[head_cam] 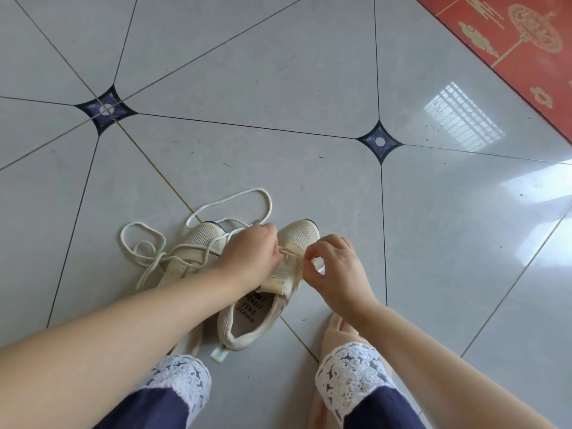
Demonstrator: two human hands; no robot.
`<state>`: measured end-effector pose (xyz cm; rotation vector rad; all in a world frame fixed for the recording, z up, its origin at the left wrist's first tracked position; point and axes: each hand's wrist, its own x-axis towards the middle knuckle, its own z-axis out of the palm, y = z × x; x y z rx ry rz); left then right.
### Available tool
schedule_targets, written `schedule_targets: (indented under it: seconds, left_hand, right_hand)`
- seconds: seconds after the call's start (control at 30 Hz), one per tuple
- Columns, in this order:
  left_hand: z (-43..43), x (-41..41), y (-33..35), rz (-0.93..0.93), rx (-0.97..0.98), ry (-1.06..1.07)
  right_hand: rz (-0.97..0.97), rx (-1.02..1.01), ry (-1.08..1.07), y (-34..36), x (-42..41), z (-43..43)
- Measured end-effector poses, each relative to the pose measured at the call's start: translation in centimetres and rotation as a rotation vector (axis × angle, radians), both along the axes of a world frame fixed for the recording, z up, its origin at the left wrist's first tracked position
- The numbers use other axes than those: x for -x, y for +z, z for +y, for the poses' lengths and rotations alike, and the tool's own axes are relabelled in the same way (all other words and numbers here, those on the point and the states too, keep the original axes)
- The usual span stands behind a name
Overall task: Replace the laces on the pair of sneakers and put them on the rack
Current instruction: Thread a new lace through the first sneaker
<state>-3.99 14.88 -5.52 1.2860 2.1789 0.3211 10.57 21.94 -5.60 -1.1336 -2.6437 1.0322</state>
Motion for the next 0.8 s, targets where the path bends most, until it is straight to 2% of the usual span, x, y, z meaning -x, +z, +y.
schedule_targets:
  seconds: [0.13,0.23,0.33,0.53,0.63,0.7,0.8]
  left_hand:
    - [-1.1,0.3,-0.2,-0.022,-0.072,0.049]
    - [-1.4,-0.2,-0.3,-0.042,-0.134,0.031]
    - [-1.5,-0.3,-0.4,-0.059,-0.137,0.06]
    - [-1.5,-0.5,-0.7,-0.098,-0.093,0.021]
    - [-1.4,-0.7,-0.6,-0.075,-0.052,-0.019]
    - [-1.3,-0.5,-0.4,-0.077,-0.022,-0.007]
    - [-1.2,0.2,-0.1,-0.052,-0.021,0.054]
  right_hand:
    - [0.056,-0.084,0.017,0.2,-0.9,-0.3]
    - [-0.111,0.035,0.024,0.4,-0.7,0.3]
    - [-0.169,0.081,0.048,0.6,0.2,0.7]
    - [-0.288,-0.235,0.199,0.8,2.7,0.1]
    - [-0.327,-0.262,0.271,1.0,2.8,0.1]
    - [-0.331,-0.212,0.199,1.4,1.7,0.2]
    - [-0.243,-0.102,-0.064,1.6,-0.5,0.1]
